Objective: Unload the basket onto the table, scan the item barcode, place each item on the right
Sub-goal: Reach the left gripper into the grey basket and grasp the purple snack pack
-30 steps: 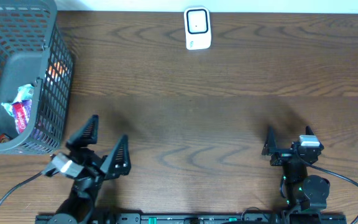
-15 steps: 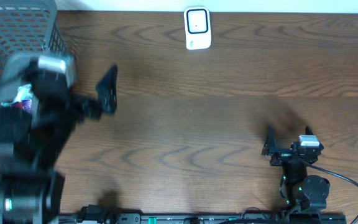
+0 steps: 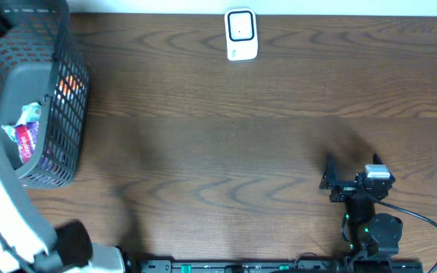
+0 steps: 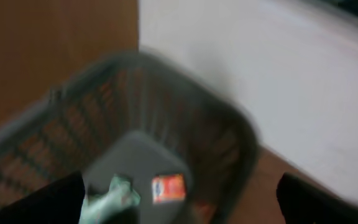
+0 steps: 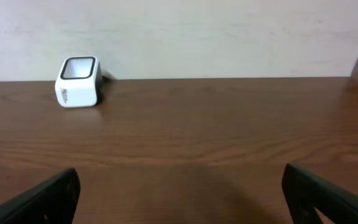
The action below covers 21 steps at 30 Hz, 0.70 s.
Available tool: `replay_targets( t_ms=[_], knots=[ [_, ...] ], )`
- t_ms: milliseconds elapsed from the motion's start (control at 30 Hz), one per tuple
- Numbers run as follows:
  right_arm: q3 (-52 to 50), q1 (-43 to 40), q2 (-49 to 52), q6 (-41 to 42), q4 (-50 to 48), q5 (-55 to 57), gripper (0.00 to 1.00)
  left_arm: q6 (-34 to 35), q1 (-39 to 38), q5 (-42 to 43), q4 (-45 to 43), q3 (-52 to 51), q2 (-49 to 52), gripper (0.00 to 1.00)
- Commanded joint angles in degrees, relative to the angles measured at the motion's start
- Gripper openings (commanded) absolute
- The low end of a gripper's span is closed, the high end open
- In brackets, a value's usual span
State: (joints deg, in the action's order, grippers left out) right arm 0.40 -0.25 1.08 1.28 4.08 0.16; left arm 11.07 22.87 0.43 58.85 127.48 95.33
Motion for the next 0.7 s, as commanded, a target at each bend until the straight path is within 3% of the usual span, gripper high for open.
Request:
replay_targets(
  t_ms=[0,300,667],
  knots=[
    [-0.1,-0.1,-0.2,0.8,0.2,-0.1,0.99,3.6,3.9,5.3,4.9,1.4,3.9,0.98],
    [-0.1,-0.1,-0.2,0.8,0.2,-0.1,0.99,4.5,13.1,2.7,21.3,1.0,13.7,0.98],
    [-0.1,-0.1,-0.2,0.8,0.2,-0.1,0.99,5.2,12.4,1.6,30.9,-1.2,20.6,0.99]
  ],
)
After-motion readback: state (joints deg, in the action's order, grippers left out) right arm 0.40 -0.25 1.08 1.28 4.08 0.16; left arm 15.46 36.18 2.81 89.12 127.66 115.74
